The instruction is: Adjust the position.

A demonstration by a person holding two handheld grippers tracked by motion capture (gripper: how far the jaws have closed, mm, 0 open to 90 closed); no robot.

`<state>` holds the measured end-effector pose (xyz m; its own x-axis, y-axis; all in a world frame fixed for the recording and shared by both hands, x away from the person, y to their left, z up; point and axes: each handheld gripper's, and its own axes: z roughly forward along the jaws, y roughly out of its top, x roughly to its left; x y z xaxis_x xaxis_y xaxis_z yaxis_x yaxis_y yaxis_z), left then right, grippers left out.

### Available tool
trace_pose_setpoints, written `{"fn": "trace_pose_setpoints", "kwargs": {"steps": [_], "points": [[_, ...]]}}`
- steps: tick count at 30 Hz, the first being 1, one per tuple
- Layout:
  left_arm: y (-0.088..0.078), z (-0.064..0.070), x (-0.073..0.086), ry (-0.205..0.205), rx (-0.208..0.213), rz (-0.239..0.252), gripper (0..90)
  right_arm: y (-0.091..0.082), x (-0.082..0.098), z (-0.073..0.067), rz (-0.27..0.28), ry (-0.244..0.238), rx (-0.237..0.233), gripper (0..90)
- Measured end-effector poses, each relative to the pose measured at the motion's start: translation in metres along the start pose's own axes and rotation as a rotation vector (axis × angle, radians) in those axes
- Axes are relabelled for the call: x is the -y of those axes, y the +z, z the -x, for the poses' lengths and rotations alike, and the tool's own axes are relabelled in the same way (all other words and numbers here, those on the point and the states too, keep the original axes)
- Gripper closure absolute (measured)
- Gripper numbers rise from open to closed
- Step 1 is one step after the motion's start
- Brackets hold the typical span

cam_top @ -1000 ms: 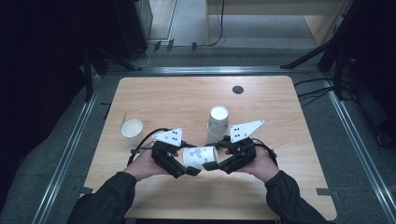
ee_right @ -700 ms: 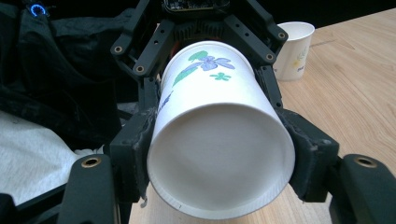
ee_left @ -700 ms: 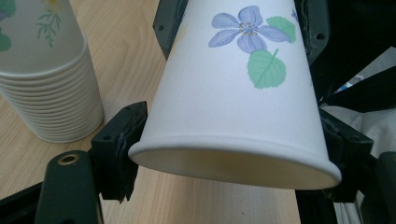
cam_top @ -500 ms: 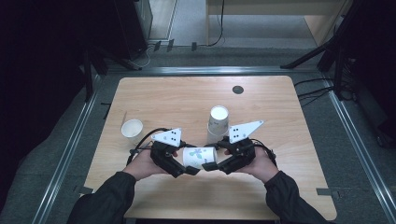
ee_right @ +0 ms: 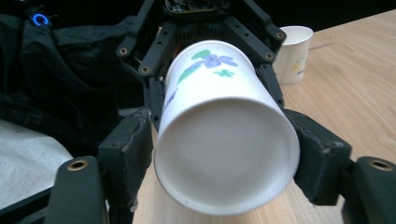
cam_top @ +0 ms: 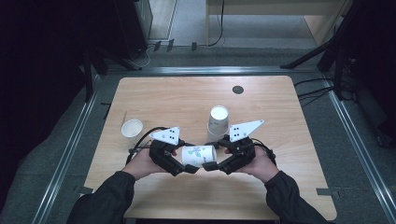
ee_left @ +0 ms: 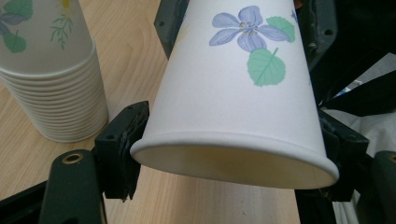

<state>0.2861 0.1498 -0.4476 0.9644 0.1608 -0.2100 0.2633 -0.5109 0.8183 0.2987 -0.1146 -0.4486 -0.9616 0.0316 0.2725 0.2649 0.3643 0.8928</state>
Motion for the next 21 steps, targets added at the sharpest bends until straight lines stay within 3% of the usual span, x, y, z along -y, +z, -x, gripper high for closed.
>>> {"fn": "trace_pose_setpoints", "kwargs": {"steps": [6, 11, 13, 16, 21], "points": [[-0.017, -0.003, -0.001, -0.006, -0.044, 0.028, 23.9, -0.007, 0.003, 0.002, -0.007, 0.001, 0.037, 24.5], [-0.034, -0.008, -0.006, -0.027, -0.069, 0.018, 23.9, -0.009, 0.006, -0.001, -0.035, -0.006, 0.073, 25.2], [-0.039, -0.01, -0.009, -0.036, -0.064, -0.002, 23.9, -0.009, 0.009, -0.002, -0.058, -0.009, 0.082, 25.2], [-0.042, -0.012, -0.017, -0.026, -0.094, -0.041, 23.9, -0.007, 0.012, -0.001, -0.08, -0.011, 0.096, 25.6], [-0.043, -0.011, -0.03, 0.01, -0.074, -0.117, 23.9, -0.008, 0.014, -0.001, -0.099, 0.013, 0.115, 25.9]]}}
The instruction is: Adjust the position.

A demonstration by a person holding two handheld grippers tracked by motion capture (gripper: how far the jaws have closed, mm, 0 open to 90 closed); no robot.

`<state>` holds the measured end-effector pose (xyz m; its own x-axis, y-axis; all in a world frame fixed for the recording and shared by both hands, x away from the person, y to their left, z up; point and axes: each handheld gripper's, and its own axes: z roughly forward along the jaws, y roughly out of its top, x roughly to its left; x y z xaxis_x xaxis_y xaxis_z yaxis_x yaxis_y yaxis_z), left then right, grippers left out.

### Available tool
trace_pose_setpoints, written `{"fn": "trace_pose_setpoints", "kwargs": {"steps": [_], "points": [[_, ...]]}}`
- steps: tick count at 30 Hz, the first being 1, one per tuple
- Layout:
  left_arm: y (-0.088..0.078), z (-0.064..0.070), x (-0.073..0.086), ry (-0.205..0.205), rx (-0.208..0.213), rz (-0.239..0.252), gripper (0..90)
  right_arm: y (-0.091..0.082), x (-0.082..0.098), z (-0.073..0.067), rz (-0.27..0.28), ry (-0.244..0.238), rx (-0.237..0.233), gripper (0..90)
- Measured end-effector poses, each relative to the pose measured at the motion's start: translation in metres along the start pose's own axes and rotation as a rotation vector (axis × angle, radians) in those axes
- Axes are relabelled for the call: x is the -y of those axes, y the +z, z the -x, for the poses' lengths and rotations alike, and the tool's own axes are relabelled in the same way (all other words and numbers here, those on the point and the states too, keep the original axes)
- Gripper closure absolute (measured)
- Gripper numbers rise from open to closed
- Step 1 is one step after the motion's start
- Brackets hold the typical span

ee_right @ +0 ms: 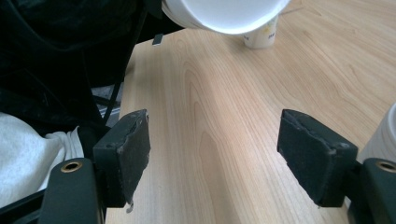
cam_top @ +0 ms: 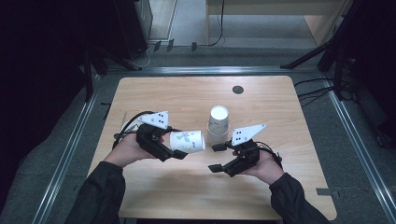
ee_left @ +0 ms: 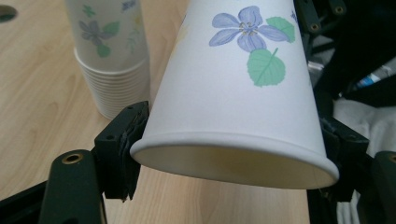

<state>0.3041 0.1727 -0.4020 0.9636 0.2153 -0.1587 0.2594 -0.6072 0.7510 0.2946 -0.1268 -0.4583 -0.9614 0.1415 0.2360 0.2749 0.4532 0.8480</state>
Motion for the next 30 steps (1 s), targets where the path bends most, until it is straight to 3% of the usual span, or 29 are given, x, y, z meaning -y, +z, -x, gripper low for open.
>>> {"fn": "trace_pose_setpoints", "kwargs": {"steps": [4, 12, 18, 30], "points": [[0.001, -0.003, -0.013, 0.027, 0.027, -0.084, 23.8, -0.004, -0.001, -0.002, 0.017, -0.003, 0.011, 26.1], [0.004, -0.004, -0.036, 0.072, 0.016, -0.221, 23.8, -0.003, 0.001, 0.002, 0.015, 0.009, 0.037, 26.1], [0.017, 0.001, -0.032, 0.091, -0.018, -0.32, 23.7, 0.001, 0.002, 0.003, -0.003, 0.009, 0.037, 26.1], [0.043, 0.008, -0.026, 0.108, -0.016, -0.5, 23.8, 0.017, 0.002, 0.005, -0.053, 0.007, 0.023, 25.5]]}}
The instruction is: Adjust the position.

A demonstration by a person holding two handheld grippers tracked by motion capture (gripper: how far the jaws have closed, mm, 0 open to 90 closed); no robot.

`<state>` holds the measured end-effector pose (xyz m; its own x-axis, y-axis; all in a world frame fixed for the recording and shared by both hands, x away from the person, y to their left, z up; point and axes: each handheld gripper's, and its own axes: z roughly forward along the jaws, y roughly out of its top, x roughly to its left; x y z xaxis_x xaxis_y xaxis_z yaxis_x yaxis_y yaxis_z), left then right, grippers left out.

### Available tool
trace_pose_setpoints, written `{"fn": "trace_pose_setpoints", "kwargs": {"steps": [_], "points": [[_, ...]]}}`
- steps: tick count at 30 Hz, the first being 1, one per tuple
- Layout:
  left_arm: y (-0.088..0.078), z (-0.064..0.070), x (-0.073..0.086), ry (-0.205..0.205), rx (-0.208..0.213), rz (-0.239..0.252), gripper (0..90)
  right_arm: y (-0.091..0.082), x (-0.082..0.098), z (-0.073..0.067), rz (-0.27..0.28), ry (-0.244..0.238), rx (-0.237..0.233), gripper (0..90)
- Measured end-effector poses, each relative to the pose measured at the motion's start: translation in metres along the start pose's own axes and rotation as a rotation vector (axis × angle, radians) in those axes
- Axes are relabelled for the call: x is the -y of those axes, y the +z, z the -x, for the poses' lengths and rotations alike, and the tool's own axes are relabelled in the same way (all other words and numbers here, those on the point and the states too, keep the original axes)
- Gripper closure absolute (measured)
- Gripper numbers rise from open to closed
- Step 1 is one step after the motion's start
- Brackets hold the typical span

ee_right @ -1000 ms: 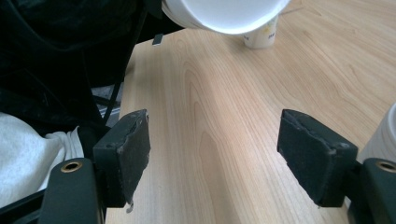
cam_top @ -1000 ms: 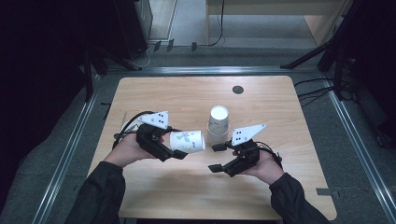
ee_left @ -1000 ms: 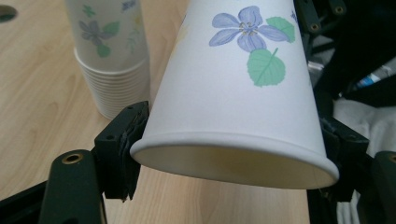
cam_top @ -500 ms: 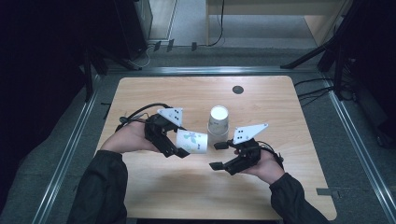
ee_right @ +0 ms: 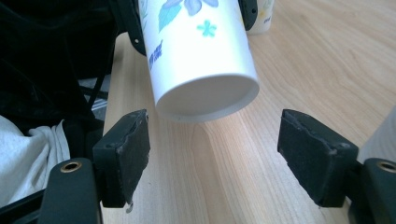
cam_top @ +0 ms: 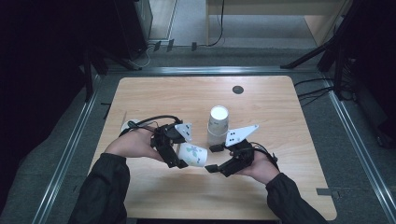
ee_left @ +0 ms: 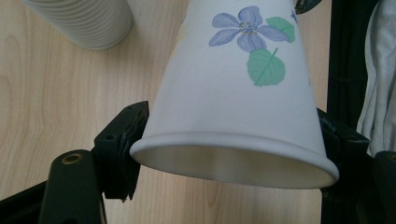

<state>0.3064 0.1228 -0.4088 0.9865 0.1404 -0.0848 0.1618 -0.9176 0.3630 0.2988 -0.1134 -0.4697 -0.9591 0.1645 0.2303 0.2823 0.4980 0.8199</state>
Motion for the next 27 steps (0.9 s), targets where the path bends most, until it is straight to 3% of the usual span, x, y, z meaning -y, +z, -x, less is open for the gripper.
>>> {"fn": "trace_pose_setpoints", "kwargs": {"steps": [6, 12, 15, 18, 23, 27], "points": [[0.01, 0.002, -0.006, -0.006, 0.02, -0.068, 23.8, 0.012, -0.002, -0.002, -0.013, -0.025, -0.012, 25.4], [0.016, 0.003, -0.009, -0.002, 0.01, -0.11, 23.8, 0.021, -0.004, -0.004, -0.015, -0.051, -0.034, 25.4], [0.018, 0.004, -0.01, 0.003, 0.009, -0.12, 23.8, 0.025, -0.005, -0.005, -0.021, -0.064, -0.031, 25.4], [0.021, 0.005, -0.011, 0.018, -0.021, -0.132, 23.7, 0.03, -0.004, -0.006, -0.039, -0.073, -0.031, 25.4], [0.024, 0.007, -0.013, 0.041, -0.006, -0.146, 23.8, 0.037, -0.003, -0.005, -0.058, -0.079, -0.022, 25.9], [0.024, 0.006, -0.013, 0.034, -0.001, -0.139, 23.7, 0.039, -0.003, -0.006, -0.059, -0.084, -0.03, 29.2]]}}
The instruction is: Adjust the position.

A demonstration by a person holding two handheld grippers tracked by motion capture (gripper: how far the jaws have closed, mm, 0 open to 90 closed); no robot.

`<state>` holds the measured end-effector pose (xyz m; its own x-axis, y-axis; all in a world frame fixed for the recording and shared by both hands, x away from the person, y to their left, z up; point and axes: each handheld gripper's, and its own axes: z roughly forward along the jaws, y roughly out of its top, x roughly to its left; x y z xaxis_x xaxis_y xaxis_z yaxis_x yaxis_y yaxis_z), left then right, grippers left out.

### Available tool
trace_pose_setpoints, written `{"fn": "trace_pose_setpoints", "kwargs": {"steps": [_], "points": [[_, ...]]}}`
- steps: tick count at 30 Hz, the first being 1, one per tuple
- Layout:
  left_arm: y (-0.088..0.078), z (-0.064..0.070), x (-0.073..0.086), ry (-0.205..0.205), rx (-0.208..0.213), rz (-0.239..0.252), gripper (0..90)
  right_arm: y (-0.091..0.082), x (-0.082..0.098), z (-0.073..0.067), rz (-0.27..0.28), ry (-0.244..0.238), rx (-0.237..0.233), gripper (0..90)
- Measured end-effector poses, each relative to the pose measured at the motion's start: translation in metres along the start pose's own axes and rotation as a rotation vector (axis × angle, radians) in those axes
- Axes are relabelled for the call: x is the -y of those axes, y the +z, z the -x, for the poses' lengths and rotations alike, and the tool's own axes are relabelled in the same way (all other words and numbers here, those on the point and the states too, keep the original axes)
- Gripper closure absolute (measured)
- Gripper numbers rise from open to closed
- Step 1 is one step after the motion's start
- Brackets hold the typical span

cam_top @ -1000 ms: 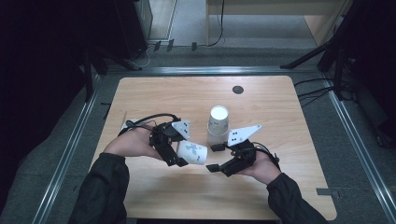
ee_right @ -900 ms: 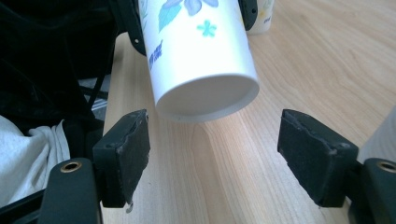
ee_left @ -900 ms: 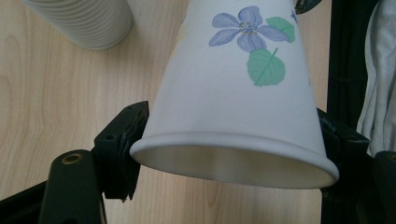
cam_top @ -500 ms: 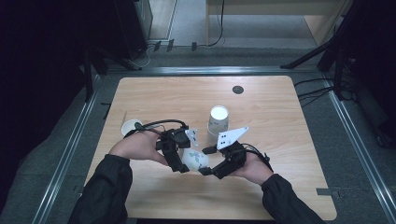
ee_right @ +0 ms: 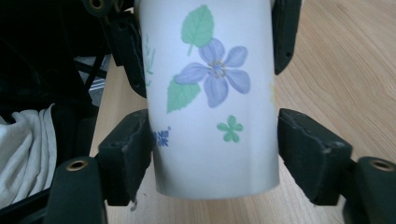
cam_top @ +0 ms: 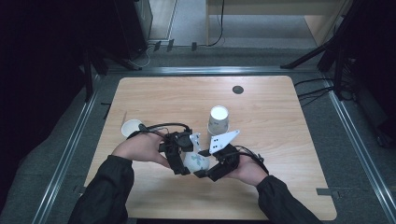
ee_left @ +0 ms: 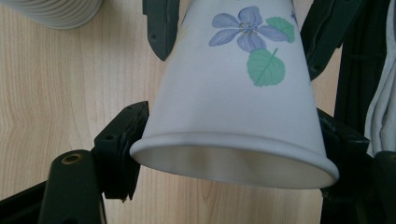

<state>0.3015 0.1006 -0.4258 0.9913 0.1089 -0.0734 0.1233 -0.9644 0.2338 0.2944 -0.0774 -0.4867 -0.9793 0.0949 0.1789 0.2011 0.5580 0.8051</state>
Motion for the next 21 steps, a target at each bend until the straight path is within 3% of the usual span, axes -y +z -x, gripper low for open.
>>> {"fn": "trace_pose_setpoints", "kwargs": {"steps": [16, 21], "points": [[-0.0002, -0.0005, 0.0006, 0.008, 0.001, 0.045, 21.5, -0.0024, -0.0028, -0.0022, -0.002, -0.022, 0.001, 33.5], [-0.0074, -0.0014, 0.003, -0.008, 0.004, 0.131, 12.5, -0.0084, -0.004, -0.0014, 0.004, -0.022, 0.011, 33.4]]}}
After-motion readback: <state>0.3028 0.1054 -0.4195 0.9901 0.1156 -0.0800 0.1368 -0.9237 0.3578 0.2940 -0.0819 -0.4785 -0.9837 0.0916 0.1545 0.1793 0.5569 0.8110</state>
